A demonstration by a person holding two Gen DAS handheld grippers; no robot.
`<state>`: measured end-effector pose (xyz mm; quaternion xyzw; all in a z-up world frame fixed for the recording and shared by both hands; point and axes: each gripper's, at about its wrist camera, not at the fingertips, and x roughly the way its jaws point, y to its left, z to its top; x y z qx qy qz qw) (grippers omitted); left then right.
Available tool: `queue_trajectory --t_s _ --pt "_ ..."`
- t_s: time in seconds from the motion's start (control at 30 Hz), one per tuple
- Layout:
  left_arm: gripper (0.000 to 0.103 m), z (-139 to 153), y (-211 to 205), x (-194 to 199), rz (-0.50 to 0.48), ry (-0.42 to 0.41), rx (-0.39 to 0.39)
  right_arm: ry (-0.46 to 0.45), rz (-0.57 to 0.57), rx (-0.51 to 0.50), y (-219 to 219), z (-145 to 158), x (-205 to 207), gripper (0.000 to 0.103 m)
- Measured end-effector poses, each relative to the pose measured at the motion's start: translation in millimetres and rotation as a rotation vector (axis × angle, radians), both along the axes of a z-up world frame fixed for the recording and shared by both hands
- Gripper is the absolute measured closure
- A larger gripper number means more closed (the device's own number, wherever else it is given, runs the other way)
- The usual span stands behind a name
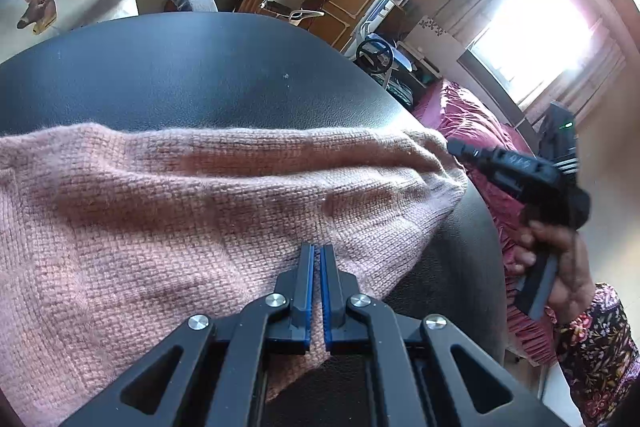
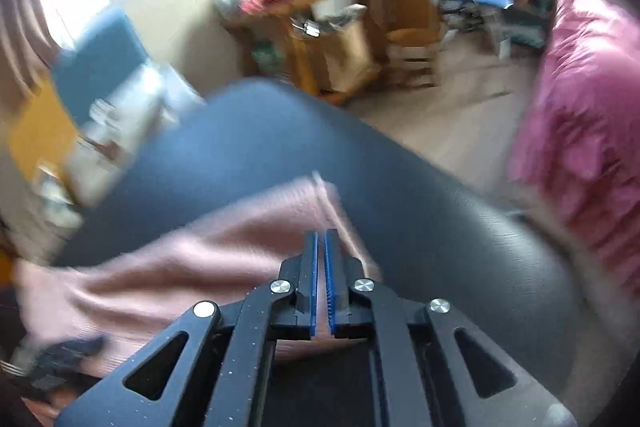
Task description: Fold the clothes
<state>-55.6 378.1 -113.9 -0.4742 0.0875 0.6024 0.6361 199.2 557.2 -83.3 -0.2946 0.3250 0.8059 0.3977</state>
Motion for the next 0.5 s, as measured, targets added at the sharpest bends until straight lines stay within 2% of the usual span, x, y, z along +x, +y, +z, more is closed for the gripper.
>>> queue_trajectory --t_s 0.2,0.23,0.4,0.5 --pt "0.1 -1.0 -0.5 -0.8 0.002 -0.006 0.002 -0.071 0.141 -0.01 -0.4 -14.2 -47.0 0.098" --pt "0.1 -1.5 -0.8 -1.2 0.002 -0.009 0.003 -0.083 0.165 -0.012 -0.4 -16.5 -54.9 0.102" --pt "0.1 -3.7 -1.7 -3.4 0.002 -0.025 0.006 -0.08 0.063 0.03 23.3 -20.8 -54.6 0.103" --pt "0.1 -4.2 -2.1 -4.3 0.003 -0.031 0.008 -0.111 0.058 0.059 22.5 -15.7 -55.3 0.103"
